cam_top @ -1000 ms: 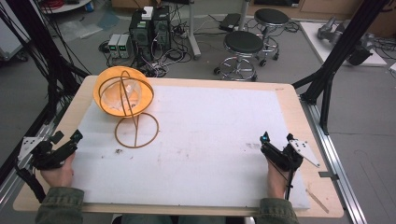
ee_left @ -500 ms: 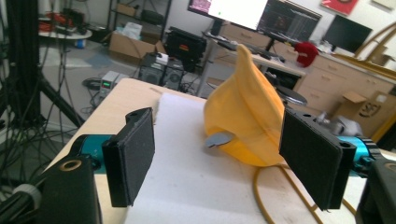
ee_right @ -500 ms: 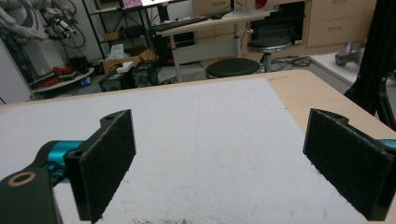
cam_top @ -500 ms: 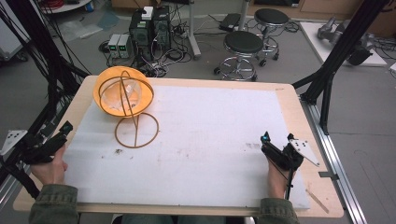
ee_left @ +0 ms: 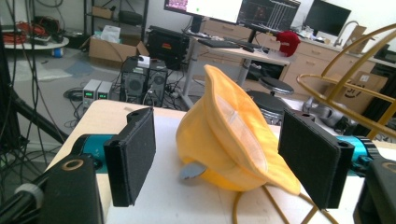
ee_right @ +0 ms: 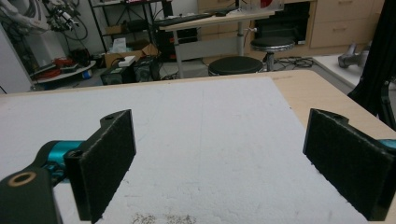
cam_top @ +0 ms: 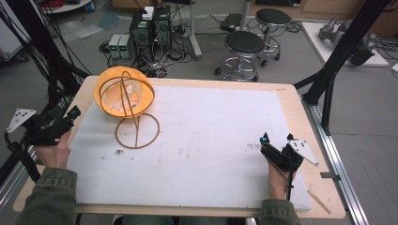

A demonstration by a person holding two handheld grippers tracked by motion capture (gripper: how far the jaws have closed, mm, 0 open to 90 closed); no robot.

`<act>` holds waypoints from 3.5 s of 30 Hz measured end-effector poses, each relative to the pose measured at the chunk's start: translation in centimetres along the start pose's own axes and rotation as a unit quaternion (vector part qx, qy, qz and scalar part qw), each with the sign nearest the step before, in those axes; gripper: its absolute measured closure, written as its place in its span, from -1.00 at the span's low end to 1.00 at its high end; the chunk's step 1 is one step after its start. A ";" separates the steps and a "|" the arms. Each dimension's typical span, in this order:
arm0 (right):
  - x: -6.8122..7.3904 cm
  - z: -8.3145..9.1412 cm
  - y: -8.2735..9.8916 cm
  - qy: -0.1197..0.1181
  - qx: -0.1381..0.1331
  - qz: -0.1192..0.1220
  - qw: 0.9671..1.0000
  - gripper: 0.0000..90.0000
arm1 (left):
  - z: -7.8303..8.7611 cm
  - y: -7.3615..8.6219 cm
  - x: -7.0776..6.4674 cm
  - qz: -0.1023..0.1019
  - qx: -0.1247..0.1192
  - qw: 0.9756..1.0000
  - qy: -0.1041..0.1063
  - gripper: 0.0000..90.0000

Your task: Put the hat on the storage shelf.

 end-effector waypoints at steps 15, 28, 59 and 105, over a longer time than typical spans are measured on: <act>0.1 0.0 0.1 -0.001 0.004 0.002 1.000 -0.82 | -3.3 -0.9 1.2 0.001 0.015 1.000 0.023 -0.29; 0.2 -0.1 0.1 -0.001 0.004 0.002 1.000 -0.82 | -6.2 -1.6 1.8 -0.004 0.032 0.999 0.027 -0.32; 0.5 -0.3 0.2 -0.006 0.004 0.013 1.000 -0.82 | -13.5 -2.0 3.8 -0.014 0.088 0.996 0.013 -0.33; 0.9 -0.5 0.6 -0.012 0.015 0.030 0.999 -0.82 | -14.1 -1.5 3.1 0.024 0.104 0.994 0.019 0.93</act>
Point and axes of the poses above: each handheld gripper's, and its own axes: z roughly backward along the jaws, y roughly out of its underside, x roughly to its left, the point moved 6 cm from there along -z, roughly forward along the jaws, and after that the axes turned 10 degrees about y, right-handed, at the moved point
